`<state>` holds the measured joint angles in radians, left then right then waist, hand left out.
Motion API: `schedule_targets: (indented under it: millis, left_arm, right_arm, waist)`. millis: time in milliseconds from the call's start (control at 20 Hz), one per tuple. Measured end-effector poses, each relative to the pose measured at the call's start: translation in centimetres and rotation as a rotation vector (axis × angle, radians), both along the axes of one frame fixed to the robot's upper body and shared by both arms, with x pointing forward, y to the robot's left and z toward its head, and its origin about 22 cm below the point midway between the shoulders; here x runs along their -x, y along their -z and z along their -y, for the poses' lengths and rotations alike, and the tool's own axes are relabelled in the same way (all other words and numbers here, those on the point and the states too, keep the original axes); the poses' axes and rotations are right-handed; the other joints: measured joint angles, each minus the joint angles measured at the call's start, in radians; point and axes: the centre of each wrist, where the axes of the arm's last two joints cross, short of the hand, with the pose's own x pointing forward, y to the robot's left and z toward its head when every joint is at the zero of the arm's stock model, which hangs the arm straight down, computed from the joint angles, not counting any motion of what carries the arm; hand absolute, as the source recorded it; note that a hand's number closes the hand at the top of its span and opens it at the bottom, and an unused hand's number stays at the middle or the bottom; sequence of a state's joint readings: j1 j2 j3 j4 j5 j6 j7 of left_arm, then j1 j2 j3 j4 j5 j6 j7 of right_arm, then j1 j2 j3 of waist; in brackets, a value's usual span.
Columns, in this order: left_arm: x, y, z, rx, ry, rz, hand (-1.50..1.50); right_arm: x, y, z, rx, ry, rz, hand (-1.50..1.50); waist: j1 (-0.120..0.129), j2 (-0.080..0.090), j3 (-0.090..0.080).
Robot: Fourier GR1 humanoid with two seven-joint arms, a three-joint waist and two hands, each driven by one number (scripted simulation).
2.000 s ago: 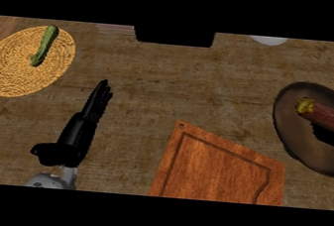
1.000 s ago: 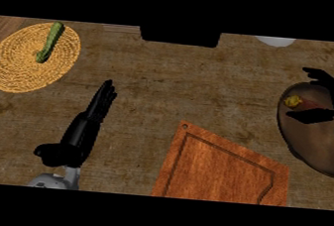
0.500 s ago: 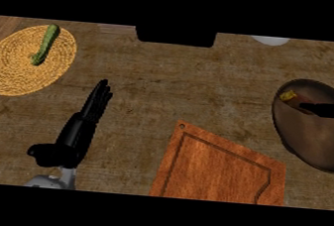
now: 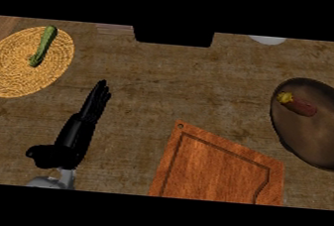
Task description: Pick the sweet potato from the cutting board and place it in the pan
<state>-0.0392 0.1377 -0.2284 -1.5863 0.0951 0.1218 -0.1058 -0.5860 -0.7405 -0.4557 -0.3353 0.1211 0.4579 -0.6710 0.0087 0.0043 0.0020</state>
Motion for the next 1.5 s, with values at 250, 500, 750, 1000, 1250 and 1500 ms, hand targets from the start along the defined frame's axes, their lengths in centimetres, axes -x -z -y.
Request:
schedule_targets:
  millis: [250, 500, 750, 1000, 1250, 1500]
  left_arm:
    - [-0.2, 0.0, -0.1, -0.001, -0.003, -0.004, 0.00]
    - [0.0, 0.4, -0.7, 0.000, -0.010, -0.006, 0.00]
    - [-0.2, -0.1, -0.1, -0.004, -0.006, -0.003, 0.00]
    - [-0.4, 0.1, -0.5, -0.005, -0.011, -0.007, 0.00]
    - [-0.2, 0.4, -0.5, -0.008, -0.003, -0.006, 0.00]
    - [-0.1, 0.5, -0.1, -0.002, -0.002, -0.011, 0.00]
  right_arm:
    - [3.0, 0.2, 2.2, 0.016, -0.010, -0.036, -1.50]
    - [5.3, 0.4, 3.5, 0.064, -0.013, -0.043, -1.50]
    - [6.8, 0.5, 4.2, 0.097, -0.009, -0.043, -1.50]
    - [8.2, 1.3, 4.3, 0.133, -0.020, -0.052, -1.50]
    - [9.1, 1.5, 4.6, 0.169, -0.007, -0.057, -1.50]
    - [9.3, 1.6, 4.5, 0.195, -0.018, -0.061, -1.50]
  waist:
    - [-0.004, -0.001, 0.000]
    - [-0.008, -0.002, 0.000]
    - [-0.009, -0.004, -0.001]
    - [-0.009, -0.003, 0.000]
    - [-0.005, -0.002, 0.000]
    - [-0.005, -0.003, 0.000]
